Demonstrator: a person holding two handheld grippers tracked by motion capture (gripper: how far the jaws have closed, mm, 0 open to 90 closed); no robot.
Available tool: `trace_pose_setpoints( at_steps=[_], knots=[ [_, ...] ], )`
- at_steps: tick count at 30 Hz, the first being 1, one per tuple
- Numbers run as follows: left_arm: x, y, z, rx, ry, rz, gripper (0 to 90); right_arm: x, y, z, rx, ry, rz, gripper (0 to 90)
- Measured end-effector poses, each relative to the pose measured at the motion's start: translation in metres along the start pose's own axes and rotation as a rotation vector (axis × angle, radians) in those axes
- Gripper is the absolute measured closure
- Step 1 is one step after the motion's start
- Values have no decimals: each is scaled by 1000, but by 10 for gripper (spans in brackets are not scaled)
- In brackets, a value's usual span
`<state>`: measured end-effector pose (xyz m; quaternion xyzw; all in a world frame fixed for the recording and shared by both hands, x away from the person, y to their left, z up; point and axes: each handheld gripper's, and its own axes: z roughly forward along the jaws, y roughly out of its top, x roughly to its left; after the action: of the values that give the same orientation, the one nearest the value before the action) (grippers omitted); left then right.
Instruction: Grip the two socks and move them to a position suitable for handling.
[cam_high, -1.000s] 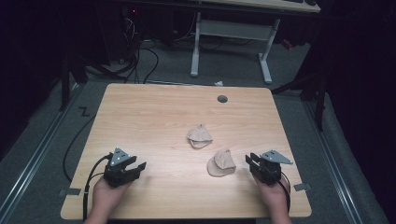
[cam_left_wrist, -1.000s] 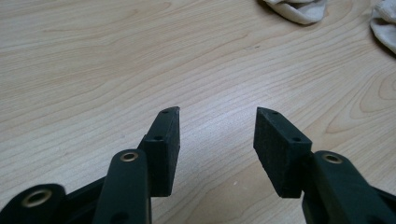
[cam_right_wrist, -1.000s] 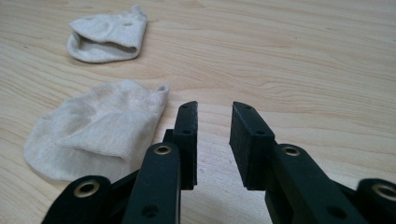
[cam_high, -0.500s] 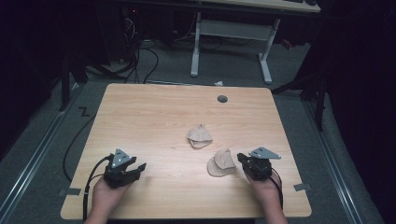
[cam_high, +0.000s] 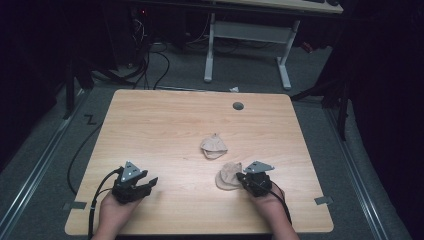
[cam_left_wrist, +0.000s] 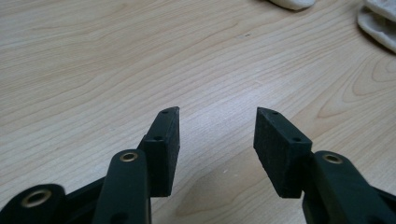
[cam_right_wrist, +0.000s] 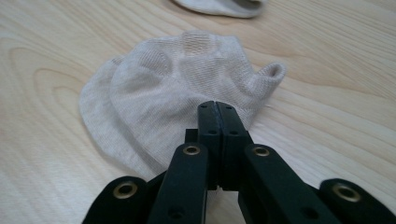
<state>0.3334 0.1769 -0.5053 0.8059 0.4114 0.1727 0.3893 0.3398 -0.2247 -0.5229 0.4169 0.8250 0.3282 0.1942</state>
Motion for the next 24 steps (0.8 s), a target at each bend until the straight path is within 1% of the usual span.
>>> trace_pose_setpoints(
  at_steps=[1,2,3,7,8,9,10,11,12,13,15,16,17,18,19,21,22,23,24],
  knots=[
    [-2,0,1,6,-5,11,510,7,1,1,-2,21,-20,898],
    [-2,0,1,6,-5,11,509,7,1,1,-2,21,-20,898],
    [-4,1,1,6,-6,16,509,10,2,1,0,25,-28,898],
    [-12,1,3,8,-19,35,509,30,6,3,4,61,-78,898],
    [-17,1,4,12,-29,47,508,37,7,5,1,77,-98,897],
    [-17,1,4,12,-29,47,506,37,7,5,1,77,-98,897],
    [-21,2,5,16,-33,62,506,39,8,5,1,82,-107,896],
    [-27,2,6,24,-38,85,503,45,9,5,3,97,-127,894],
    [-27,2,6,24,-38,85,502,45,9,5,3,97,-127,894],
    [-31,3,7,29,-37,105,500,50,10,5,5,106,-138,893],
    [-39,4,8,31,-49,130,500,54,11,6,5,116,-148,893],
    [-39,4,8,31,-49,130,500,54,11,6,5,116,-148,893],
    [-43,4,9,33,-56,138,500,58,11,6,4,126,-167,893],
    [-45,4,9,36,-60,145,500,58,11,6,4,126,-167,893],
    [-53,4,10,32,-62,165,501,62,12,6,6,134,-176,892],
    [-60,4,11,24,-67,190,507,66,12,7,6,142,-190,891],
    [-64,4,11,17,-72,196,510,67,13,7,4,146,-193,891],
    [-64,4,11,17,-72,196,514,67,13,7,4,146,-193,891],
    [-68,4,12,13,-86,196,521,71,13,7,6,154,-202,891]
  ],
)
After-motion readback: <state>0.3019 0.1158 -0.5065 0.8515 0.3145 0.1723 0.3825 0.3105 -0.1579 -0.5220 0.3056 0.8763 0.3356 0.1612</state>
